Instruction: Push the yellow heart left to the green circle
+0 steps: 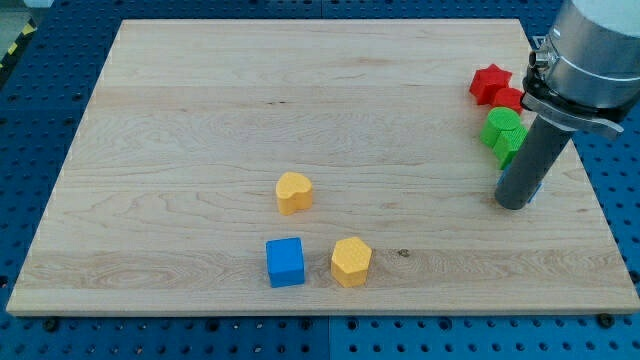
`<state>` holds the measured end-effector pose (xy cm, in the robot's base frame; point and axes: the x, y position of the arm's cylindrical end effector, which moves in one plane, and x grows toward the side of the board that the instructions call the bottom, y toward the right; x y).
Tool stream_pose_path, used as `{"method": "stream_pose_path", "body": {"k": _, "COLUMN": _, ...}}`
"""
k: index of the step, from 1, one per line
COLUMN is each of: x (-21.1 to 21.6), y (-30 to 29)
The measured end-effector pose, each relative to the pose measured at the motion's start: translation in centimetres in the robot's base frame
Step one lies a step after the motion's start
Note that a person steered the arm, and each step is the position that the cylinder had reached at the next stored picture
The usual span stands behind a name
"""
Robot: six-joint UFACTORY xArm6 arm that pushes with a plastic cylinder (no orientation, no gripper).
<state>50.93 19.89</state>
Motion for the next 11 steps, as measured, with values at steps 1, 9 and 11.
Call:
{"method": "stream_pose_path", "body": {"k": 1, "x": -0.7, "y": -2.8}}
{"method": "stream_pose_path", "body": {"k": 9, "x": -1.0, "y": -14.6}}
{"method": "stream_pose_path", "body": {"k": 11, "x": -2.1, "y": -12.6}}
